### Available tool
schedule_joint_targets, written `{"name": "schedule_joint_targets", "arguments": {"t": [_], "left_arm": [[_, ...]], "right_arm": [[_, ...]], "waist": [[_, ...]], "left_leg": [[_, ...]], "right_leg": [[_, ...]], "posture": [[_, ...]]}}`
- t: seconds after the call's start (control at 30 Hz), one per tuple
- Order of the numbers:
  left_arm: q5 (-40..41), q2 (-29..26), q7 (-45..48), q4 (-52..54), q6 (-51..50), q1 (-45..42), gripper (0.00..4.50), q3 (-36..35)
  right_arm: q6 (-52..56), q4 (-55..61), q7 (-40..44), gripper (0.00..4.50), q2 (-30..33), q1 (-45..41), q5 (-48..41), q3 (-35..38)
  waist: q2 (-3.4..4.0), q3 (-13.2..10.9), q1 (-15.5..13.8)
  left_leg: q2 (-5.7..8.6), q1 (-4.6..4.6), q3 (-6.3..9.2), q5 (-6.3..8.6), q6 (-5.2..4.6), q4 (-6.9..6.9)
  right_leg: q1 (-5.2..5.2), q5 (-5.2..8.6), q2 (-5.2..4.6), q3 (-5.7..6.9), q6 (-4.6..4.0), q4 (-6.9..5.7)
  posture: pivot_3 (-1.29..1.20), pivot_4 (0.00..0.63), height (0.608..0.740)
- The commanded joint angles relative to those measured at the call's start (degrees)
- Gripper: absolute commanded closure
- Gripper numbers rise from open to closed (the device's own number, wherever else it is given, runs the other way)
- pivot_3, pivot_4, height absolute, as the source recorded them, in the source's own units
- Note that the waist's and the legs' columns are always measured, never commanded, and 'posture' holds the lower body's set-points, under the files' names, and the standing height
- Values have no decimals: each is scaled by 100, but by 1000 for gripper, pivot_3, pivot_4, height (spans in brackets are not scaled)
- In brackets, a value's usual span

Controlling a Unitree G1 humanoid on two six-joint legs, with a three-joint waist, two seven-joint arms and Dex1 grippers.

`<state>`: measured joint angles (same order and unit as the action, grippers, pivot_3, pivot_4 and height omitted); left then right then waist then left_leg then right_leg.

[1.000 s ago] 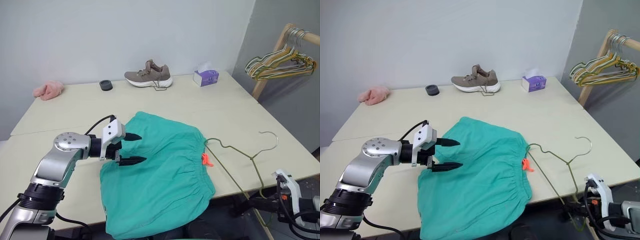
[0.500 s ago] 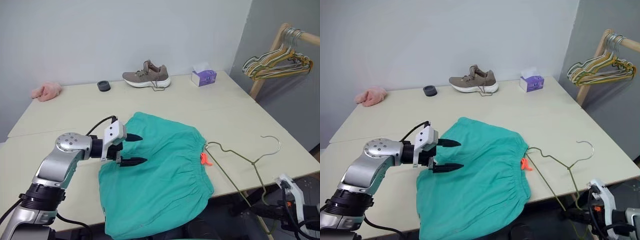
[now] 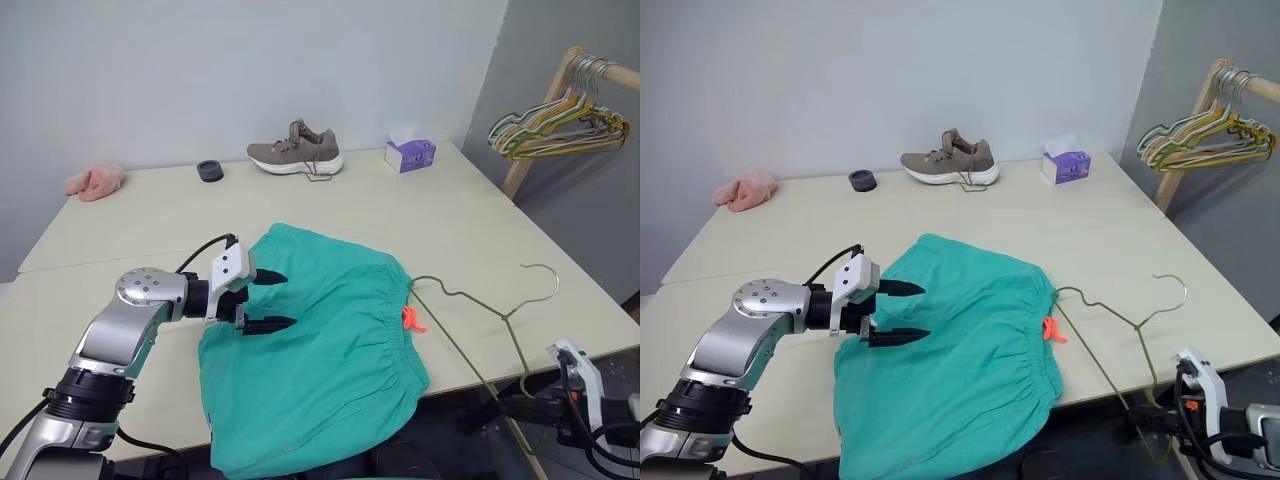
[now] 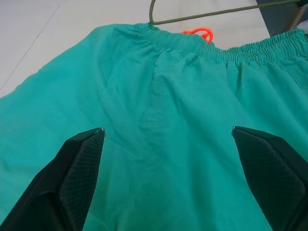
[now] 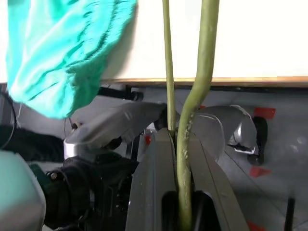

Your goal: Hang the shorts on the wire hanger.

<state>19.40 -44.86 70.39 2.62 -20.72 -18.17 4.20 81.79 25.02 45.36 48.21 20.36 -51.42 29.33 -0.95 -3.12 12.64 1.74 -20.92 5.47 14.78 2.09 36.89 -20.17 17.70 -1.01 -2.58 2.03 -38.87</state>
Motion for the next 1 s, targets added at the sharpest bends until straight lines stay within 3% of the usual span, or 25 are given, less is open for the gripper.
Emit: {"name": "schedule_joint_targets", "arguments": {"t": [0.03, 1.0], "left_arm": [[98, 5, -55, 121, 105, -43, 18, -190], [10, 52, -209, -37, 257, -78, 18, -164]], "right_arm": [[-115, -46, -32, 4500, -28, 116, -25, 142], [-188, 587, -193, 4500, 35, -614, -312, -1142]], "waist": [[0, 0, 1], [-2, -1, 4]], "left_leg": [[0, 0, 0, 0, 0, 0], [-4, 1, -4, 0, 0, 2]], "right_leg": [[0, 0, 0, 0, 0, 0], [-1, -1, 3, -5, 2, 0]], "posture": [[-309, 0, 740], [-304, 0, 740]]}}
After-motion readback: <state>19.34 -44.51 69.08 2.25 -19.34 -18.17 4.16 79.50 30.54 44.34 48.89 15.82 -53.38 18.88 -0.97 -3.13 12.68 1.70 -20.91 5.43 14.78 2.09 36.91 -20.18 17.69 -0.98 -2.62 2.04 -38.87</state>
